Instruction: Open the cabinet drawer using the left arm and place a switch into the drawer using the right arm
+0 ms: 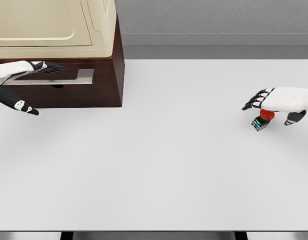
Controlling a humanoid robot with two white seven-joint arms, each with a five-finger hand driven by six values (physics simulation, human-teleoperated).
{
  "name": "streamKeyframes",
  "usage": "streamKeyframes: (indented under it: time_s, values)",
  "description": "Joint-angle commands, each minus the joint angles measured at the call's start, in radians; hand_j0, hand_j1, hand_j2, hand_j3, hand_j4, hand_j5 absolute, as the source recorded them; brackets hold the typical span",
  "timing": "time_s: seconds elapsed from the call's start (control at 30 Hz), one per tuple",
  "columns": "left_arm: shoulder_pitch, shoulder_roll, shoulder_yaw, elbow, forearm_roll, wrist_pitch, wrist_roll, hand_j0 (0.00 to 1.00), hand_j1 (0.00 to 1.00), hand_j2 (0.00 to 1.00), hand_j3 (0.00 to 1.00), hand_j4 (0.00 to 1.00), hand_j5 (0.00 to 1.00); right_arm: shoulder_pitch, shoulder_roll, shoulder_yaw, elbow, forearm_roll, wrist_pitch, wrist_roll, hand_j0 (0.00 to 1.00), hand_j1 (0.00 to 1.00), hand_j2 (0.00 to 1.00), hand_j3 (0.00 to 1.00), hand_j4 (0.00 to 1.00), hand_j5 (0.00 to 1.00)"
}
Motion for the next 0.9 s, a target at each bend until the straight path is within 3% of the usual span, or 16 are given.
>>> streamKeyframes:
  time_s: [0.0, 0.13, 0.37, 0.6, 0.87]
  values:
    - [0.0, -0.006, 0.002, 0.009, -0.003, 0.007, 0.0, 1.0, 1.0, 1.0, 1.0, 1.0, 1.0, 0.0, 0.001, 0.004, 0.0, -0.001, 0.002, 0.0, 1.0, 1.0, 1.0, 1.0, 1.0, 1.0]
    - [0.005, -0.006, 0.001, 0.029, -0.045, 0.009, 0.0, 1.0, 1.0, 1.0, 1.0, 1.0, 1.0, 0.0, 0.003, 0.004, 0.0, -0.001, 0.002, 0.0, 1.0, 1.0, 1.0, 1.0, 1.0, 1.0]
    - [0.009, -0.018, -0.002, 0.093, -0.042, 0.007, 0.0, 1.0, 1.0, 1.0, 1.0, 1.0, 1.0, 0.014, 0.001, 0.002, 0.0, -0.001, 0.002, 0.0, 1.0, 1.0, 1.0, 1.0, 1.0, 1.0]
    - [0.011, -0.014, -0.005, 0.093, -0.042, 0.005, 0.0, 1.0, 1.0, 1.0, 1.0, 1.0, 1.0, 0.014, -0.001, -0.006, 0.003, -0.001, 0.002, 0.0, 0.99, 0.99, 0.99, 0.99, 0.99, 0.99]
    - [0.06, 0.0, -0.019, -0.003, -0.04, -0.007, 0.0, 1.0, 1.0, 1.0, 1.0, 1.0, 1.0, 0.02, 0.003, -0.004, 0.002, -0.004, 0.002, 0.0, 0.92, 0.92, 0.92, 0.92, 0.92, 0.92]
